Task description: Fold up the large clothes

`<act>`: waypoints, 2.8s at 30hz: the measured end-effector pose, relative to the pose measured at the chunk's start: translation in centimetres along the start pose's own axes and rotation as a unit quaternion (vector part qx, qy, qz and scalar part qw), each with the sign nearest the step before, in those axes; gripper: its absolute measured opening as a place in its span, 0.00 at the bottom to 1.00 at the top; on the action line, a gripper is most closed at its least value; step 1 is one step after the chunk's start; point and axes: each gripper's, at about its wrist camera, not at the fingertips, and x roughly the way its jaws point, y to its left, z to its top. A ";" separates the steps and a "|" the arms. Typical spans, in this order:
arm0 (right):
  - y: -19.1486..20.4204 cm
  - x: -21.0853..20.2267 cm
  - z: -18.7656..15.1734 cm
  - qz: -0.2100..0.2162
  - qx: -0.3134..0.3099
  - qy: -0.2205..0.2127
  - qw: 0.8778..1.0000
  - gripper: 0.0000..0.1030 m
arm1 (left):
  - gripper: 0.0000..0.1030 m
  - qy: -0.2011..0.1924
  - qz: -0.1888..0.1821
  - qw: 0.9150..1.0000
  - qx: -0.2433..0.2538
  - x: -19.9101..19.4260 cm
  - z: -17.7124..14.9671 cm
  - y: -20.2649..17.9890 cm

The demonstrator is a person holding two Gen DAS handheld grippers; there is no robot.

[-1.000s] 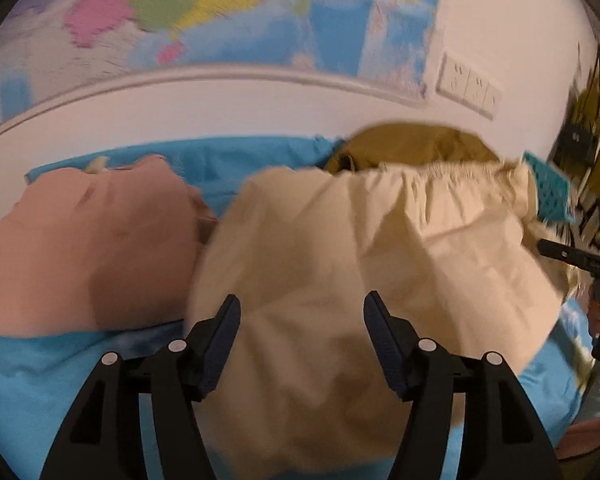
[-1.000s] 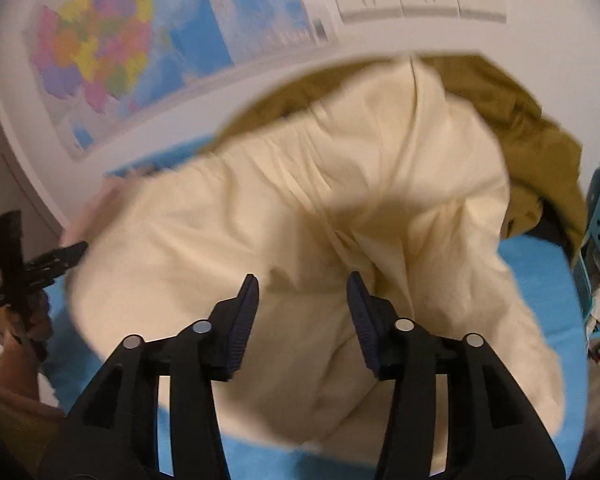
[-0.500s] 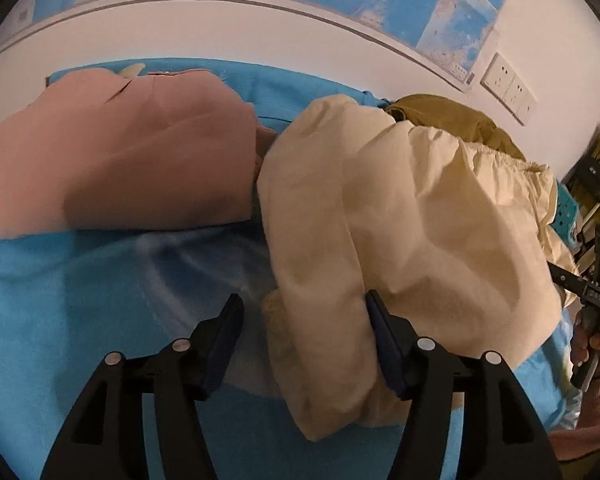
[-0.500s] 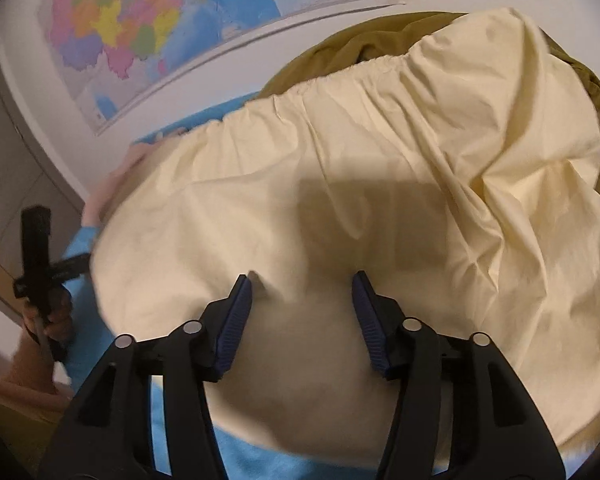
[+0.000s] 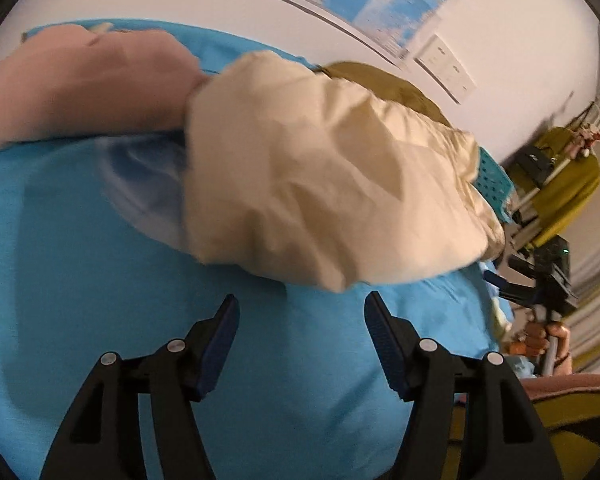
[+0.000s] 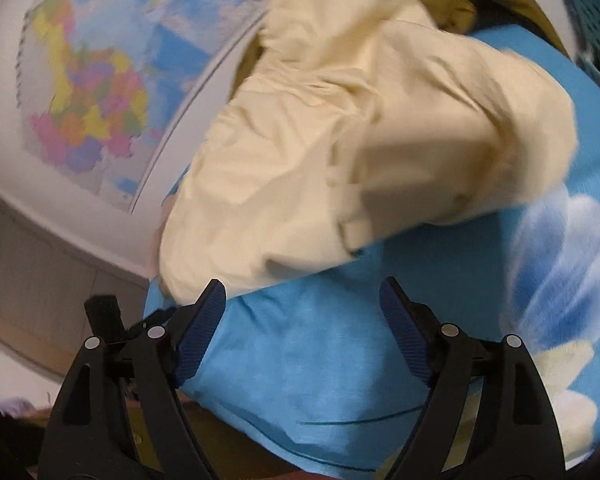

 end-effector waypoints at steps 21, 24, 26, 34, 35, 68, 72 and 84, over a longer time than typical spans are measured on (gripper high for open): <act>-2.0 1.1 0.8 0.006 0.047 -0.030 0.998 0.83 | 0.69 -0.006 0.078 0.996 0.038 4.0 1.2 -3.7; -1.9 1.3 1.1 -0.002 0.047 -0.035 0.998 0.84 | 0.71 -0.006 0.074 0.997 0.035 3.9 1.1 -3.6; -1.9 1.4 1.3 -0.005 0.050 -0.041 0.998 0.85 | 0.73 -0.006 0.069 0.997 0.032 3.9 1.2 -3.6; -1.7 2.3 2.3 -0.021 0.063 -0.058 0.996 0.88 | 0.82 -0.007 0.020 1.000 -0.020 4.1 2.4 -2.4; -1.7 2.5 2.6 -0.021 0.068 -0.062 0.996 0.88 | 0.84 -0.008 0.012 0.999 -0.030 4.3 2.7 -2.2; 9.1 0.2 6.5 0.075 -0.120 -0.137 0.980 0.15 | 0.20 -0.079 -0.047 0.994 -0.054 -0.3 9.0 -4.3; 14.0 -0.4 8.1 0.110 -0.165 -0.141 0.970 0.15 | 0.20 -0.118 -0.041 0.992 -0.014 -4.8 11.1 -4.9; 31.4 13.2 15.7 0.239 -0.232 -0.123 0.935 0.15 | 0.20 -0.275 0.122 0.954 -0.001 -19.6 22.0 4.1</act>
